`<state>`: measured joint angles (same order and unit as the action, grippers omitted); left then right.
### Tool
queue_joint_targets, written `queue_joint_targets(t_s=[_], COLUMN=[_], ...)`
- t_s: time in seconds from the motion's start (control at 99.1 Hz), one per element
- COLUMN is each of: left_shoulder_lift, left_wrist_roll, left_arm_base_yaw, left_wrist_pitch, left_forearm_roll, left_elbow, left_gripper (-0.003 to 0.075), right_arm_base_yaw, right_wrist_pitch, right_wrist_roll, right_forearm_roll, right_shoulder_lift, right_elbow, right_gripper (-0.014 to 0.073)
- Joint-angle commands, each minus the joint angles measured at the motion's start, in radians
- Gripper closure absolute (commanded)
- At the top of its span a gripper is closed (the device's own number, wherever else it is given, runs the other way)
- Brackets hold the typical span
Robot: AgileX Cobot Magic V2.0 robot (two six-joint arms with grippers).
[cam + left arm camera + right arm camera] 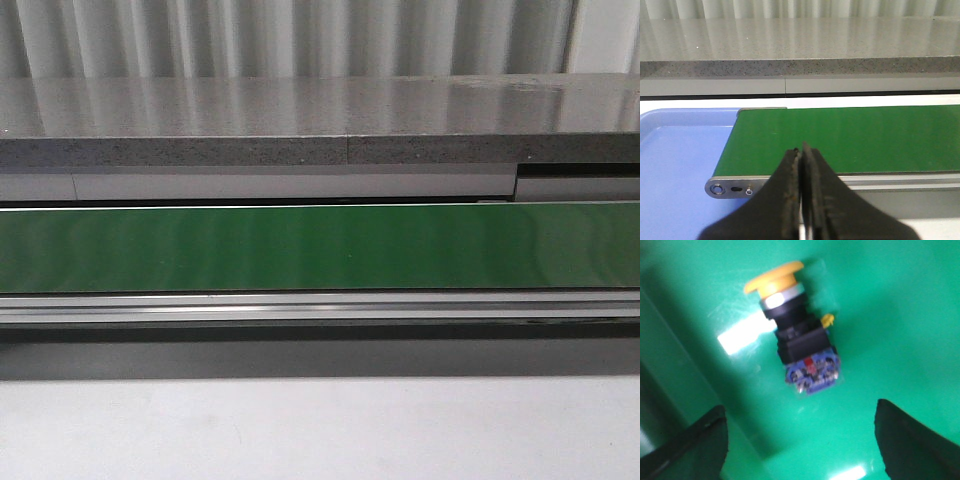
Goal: Move button from right to left
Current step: 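Lower the right gripper and grasp the yellow push button's blue base, then lift the button and set it on the conveyor belt with the right gripper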
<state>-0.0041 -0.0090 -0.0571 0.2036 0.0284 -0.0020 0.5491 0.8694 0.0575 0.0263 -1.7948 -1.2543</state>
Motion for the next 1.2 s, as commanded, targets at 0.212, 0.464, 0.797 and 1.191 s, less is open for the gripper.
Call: queue_joint_targets(t_s=[0.212, 0.464, 0.797, 1.191], left_shoulder_lift=[-0.035, -0.035, -0.035, -0.035], left_wrist_roll=[-0.006, -0.006, -0.006, -0.006], left_arm_base_yaw=[0.001, 0.001, 0.001, 0.001], left_wrist_pitch=[-0.081, -0.081, -0.081, -0.081], left_forearm_roll=[-0.007, -0.007, -0.007, -0.007], left_elbow=[0.026, 0.026, 0.026, 0.026], left_gripper=[0.074, 0.074, 0.074, 0.074], right_arm_base_yaw=[0.005, 0.005, -0.005, -0.222], right_wrist_pitch=[-0.017, -0.036, -0.011, 0.106], right_wrist_roll=[-0.114, -0.217, -0.217, -0.216], right_forearm_roll=[-0.012, -0.017, 0.03, 0.088], right_shoulder_lift=[-0.054, -0.107, 0.034, 0.269], right_elbow=[-0.113, -0.116, -0.133, -0.126], right_gripper=[0.0, 0.014, 0.0415, 0.0415])
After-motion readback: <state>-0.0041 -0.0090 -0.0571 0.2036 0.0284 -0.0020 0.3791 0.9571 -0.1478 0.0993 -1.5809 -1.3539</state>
